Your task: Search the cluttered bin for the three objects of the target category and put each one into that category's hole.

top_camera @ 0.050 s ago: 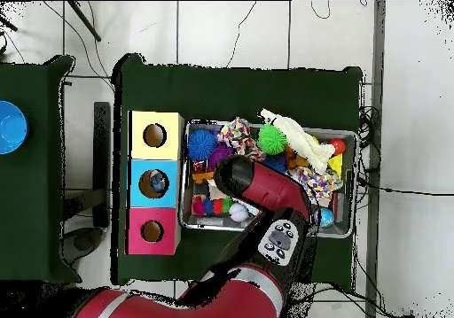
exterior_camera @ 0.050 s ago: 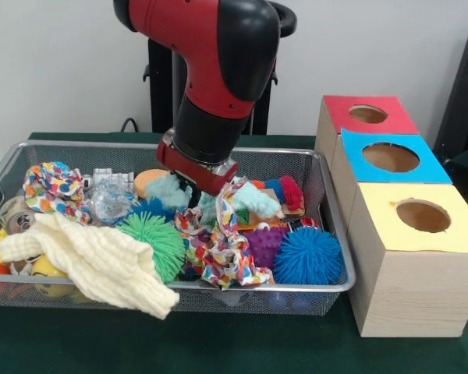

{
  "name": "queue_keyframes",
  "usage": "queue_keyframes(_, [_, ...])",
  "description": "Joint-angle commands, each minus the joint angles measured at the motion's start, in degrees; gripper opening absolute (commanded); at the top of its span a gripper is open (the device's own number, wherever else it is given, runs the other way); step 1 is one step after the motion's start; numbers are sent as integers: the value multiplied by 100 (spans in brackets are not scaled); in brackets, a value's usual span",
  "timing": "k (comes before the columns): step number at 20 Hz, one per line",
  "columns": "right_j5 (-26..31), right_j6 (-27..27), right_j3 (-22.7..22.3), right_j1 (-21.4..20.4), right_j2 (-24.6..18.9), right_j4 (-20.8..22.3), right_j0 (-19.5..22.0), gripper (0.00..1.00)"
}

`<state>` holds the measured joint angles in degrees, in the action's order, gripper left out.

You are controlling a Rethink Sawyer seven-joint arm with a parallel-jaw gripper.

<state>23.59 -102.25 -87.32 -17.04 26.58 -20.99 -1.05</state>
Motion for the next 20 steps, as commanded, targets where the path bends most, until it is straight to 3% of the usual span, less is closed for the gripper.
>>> queue_keyframes(1, [712, -1549, 935, 267, -160, -325, -180, 0])
queue_keyframes(4, [915, -1686, 1089, 342, 3, -337, -316, 0])
queue_keyframes(6, [705, -1780, 1024, 328, -11, -419, -344, 0])
queue_keyframes(7, [599, -1827, 991, 321, -19, -460, -359, 100])
queue_keyframes(13, [1046, -1723, 1182, 408, -33, -503, -307, 100])
queue_keyframes(20, [745, -1570, 799, 296, -198, -516, -271, 100])
